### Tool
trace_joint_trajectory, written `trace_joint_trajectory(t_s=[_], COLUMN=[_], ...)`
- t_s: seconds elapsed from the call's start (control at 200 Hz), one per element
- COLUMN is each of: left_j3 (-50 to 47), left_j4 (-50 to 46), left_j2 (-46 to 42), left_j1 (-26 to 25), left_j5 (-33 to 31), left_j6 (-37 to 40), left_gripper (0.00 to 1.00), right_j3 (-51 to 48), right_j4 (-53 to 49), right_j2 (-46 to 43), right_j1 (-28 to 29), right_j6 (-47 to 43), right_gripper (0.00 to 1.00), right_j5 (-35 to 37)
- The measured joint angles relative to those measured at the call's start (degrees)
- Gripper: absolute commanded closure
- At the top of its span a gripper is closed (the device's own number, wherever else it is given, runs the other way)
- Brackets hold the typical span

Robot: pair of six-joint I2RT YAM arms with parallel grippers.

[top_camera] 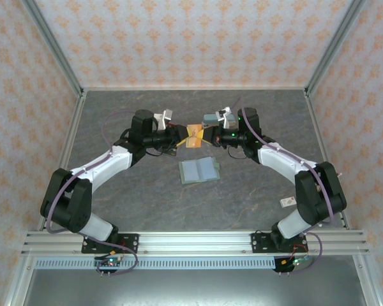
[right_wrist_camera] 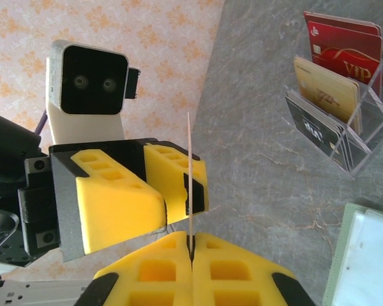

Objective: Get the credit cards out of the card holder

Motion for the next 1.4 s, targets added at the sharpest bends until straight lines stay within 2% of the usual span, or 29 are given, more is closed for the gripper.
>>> trace_joint_trajectory(t_s=[0.145, 0.22, 0.325, 0.415, 0.515, 0.606, 0.701, 0.826, 0.921, 1.016, 1.116, 1.226, 1.401], left_j3=[0.0, 0.0, 0.0, 0.0, -0.04, -0.04, -0.02, 0.57, 3.56, 9.55, 16.02, 21.27, 27.43], left_j4=[0.42, 0.76, 2.05, 3.58, 4.44, 5.01, 4.46, -2.58, -13.94, -28.06, -38.73, -45.66, -53.11], left_j2=[0.17, 0.55, 1.62, 1.88, 1.88, 1.86, 1.84, 1.57, 1.36, 1.42, 2.29, 5.01, 12.2], left_j1=[-0.17, -0.15, -0.13, -0.09, 0.37, 0.57, 0.57, 0.57, 0.48, -0.13, -1.55, -3.89, -6.69], left_j5=[0.5, 0.5, 0.81, 1.05, 1.42, 1.97, 1.86, -1.01, -7.48, -18.21, -28.39, -37.09, -49.0], left_j6=[-0.07, -0.09, -0.44, -1.07, -1.57, -1.46, -1.03, 1.77, 4.68, 6.75, 7.23, 5.31, -2.05], left_gripper=[0.59, 0.6, 0.66, 0.77, 0.88, 1.0, 1.0, 1.0, 1.0, 1.0, 1.0, 1.0, 1.0], right_j3=[0.17, 0.22, 0.59, 1.27, 2.4, 3.26, 3.52, 3.45, 3.28, 2.91, 2.16, 1.64, -0.09], right_j4=[1.33, 1.81, 1.7, 1.33, -0.35, -2.71, -5.55, -8.63, -13.33, -17.46, -20.2, -22.34, -23.87], right_j2=[0.57, 0.9, 1.11, 1.95, 2.78, 3.06, 3.13, 3.02, 2.14, 0.68, -0.5, -0.96, -1.88], right_j1=[0.09, 0.11, 0.11, 0.04, -0.22, -0.33, -0.44, -1.7, -3.19, -3.8, -3.8, -3.8, -3.8], right_j6=[1.25, 1.86, 2.05, 2.01, 1.38, 0.13, -0.87, -2.47, -4.9, -7.19, -9.03, -10.4, -11.63], right_gripper=[1.0, 1.0, 1.0, 1.0, 0.95, 0.83, 0.57, 0.37, 0.29, 0.25, 0.21, 0.16, 0.09], right_j5=[-1.66, -2.54, -3.28, -3.43, -3.48, -3.13, -1.95, 1.36, 7.52, 14.45, 19.56, 23.15, 25.55])
